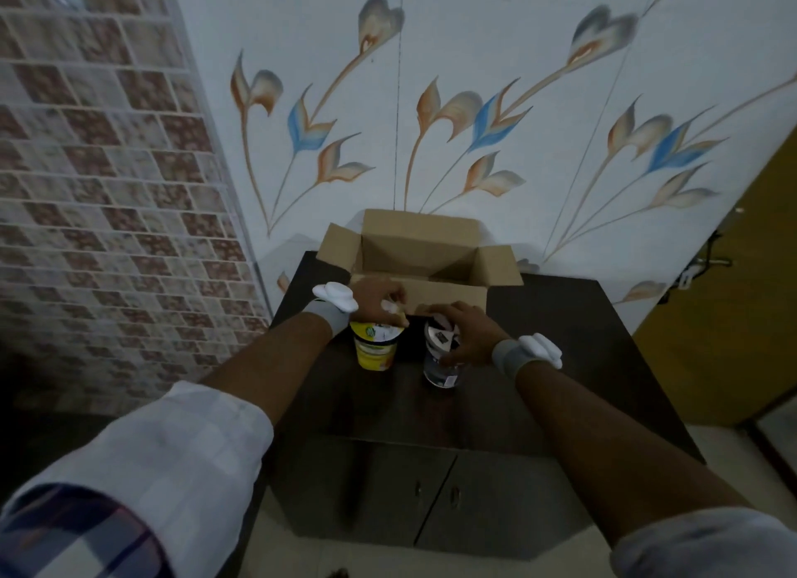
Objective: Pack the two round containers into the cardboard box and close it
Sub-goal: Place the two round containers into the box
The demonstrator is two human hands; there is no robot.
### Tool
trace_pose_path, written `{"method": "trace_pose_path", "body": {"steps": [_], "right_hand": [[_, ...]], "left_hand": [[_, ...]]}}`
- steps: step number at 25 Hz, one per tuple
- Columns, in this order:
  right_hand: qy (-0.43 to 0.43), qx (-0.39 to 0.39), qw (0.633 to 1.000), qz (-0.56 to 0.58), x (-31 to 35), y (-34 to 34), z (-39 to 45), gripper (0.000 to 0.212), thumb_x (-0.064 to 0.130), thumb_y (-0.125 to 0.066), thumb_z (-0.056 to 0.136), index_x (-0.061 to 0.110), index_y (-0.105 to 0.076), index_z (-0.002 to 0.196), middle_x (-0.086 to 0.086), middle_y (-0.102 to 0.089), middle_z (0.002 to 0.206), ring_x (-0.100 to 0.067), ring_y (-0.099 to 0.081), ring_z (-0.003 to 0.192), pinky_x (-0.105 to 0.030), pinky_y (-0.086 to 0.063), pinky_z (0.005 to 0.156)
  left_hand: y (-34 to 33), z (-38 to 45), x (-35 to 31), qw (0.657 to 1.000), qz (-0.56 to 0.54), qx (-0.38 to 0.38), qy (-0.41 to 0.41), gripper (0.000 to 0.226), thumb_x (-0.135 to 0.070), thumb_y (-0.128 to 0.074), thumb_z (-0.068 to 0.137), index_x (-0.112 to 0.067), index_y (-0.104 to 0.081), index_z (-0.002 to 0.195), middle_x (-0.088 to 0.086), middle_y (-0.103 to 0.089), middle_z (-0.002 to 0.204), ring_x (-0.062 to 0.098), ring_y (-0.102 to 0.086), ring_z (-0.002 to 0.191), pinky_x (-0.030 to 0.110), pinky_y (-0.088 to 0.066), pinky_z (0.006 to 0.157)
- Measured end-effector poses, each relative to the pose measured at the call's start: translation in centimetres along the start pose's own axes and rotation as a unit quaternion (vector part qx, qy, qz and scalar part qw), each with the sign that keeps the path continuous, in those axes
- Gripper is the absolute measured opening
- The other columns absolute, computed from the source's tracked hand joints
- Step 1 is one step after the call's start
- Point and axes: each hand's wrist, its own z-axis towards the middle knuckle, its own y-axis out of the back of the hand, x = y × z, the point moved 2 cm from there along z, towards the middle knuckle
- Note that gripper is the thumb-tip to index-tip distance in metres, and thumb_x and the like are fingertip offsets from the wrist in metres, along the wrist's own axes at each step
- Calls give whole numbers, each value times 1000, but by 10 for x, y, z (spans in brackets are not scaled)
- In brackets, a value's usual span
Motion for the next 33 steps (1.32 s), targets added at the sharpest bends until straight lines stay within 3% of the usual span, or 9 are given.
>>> {"method": "trace_pose_path", "body": {"steps": [3, 6, 10, 13, 16, 19, 23, 30, 33], "right_hand": [[6, -80, 989, 123, 5, 19, -5, 91, 56, -64, 56, 21, -40, 136, -14, -49, 136, -36, -44, 125, -47, -42, 101], [-35, -191, 950, 245, 8, 44, 1, 77, 43, -67, 61, 13, -49, 130, -16, -52, 135, -32, -48, 122, -35, -40, 93], [-85, -314, 882, 341, -7, 73, 27, 63, 26, -74, 70, 15, -49, 128, -15, -52, 133, -34, -49, 122, -42, -44, 100], [-145, -355, 880, 279, -14, 86, 57, 73, 29, -75, 68, 21, -41, 132, -15, -48, 134, -35, -49, 120, -45, -44, 103], [-188, -312, 911, 195, -20, 82, 95, 82, 32, -77, 66, 25, -34, 136, -16, -41, 137, -39, -47, 120, -47, -45, 101], [-199, -236, 944, 119, -29, 68, 124, 86, 38, -76, 67, 24, -30, 138, -19, -40, 137, -45, -47, 119, -51, -45, 101], [-213, -196, 954, 82, -41, 41, 147, 77, 44, -72, 68, 26, -36, 134, -19, -44, 135, -44, -44, 121, -51, -43, 102], [-198, -139, 970, 27, -47, 20, 157, 77, 51, -69, 72, 26, -37, 137, -12, -31, 149, -39, -25, 137, -58, -28, 108], [-43, -135, 990, -17, -6, 30, 150, 78, 61, -59, 72, 25, -37, 138, -13, -35, 148, -36, -28, 136, -55, -28, 111]], "left_hand": [[-10, -10, 8, 994, 95, 46, -1, 94, -79, -50, 49, -23, -49, 125, 8, -51, 132, 30, -49, 120, 46, -40, 103], [-13, -9, 18, 994, 95, 56, 11, 106, -82, -47, 45, -25, -41, 134, 8, -40, 143, 31, -37, 132, 50, -30, 111], [-14, -4, 16, 994, 85, 60, 17, 95, -58, -75, 63, -20, -35, 139, 9, -31, 150, 32, -31, 138, 46, -31, 114], [-8, 8, 16, 991, 93, 100, -15, 98, -51, -77, 66, -17, -28, 143, 9, -29, 153, 31, -31, 139, 42, -30, 116], [-2, 18, 23, 987, 88, 114, -67, 103, -60, -76, 57, -11, -34, 138, 12, -36, 148, 30, -38, 133, 39, -36, 111], [10, 25, 26, 990, 5, 102, -94, 74, -54, -68, 73, -6, -49, 127, 19, -54, 132, 31, -53, 115, 20, -44, 92], [35, 58, 69, 986, -118, -106, -50, 36, -40, -52, 86, -8, -61, 98, 17, -65, 101, 31, -59, 90, 40, -47, 81], [21, 102, 142, 983, 19, -139, 119, 43, -36, -63, 70, -16, -54, 107, 12, -50, 128, 36, -46, 117, 47, -42, 98], [17, 103, 141, 982, 1, -147, 121, 41, -26, -58, 75, -13, -49, 113, 13, -42, 134, 38, -43, 117, 50, -44, 96]]}}
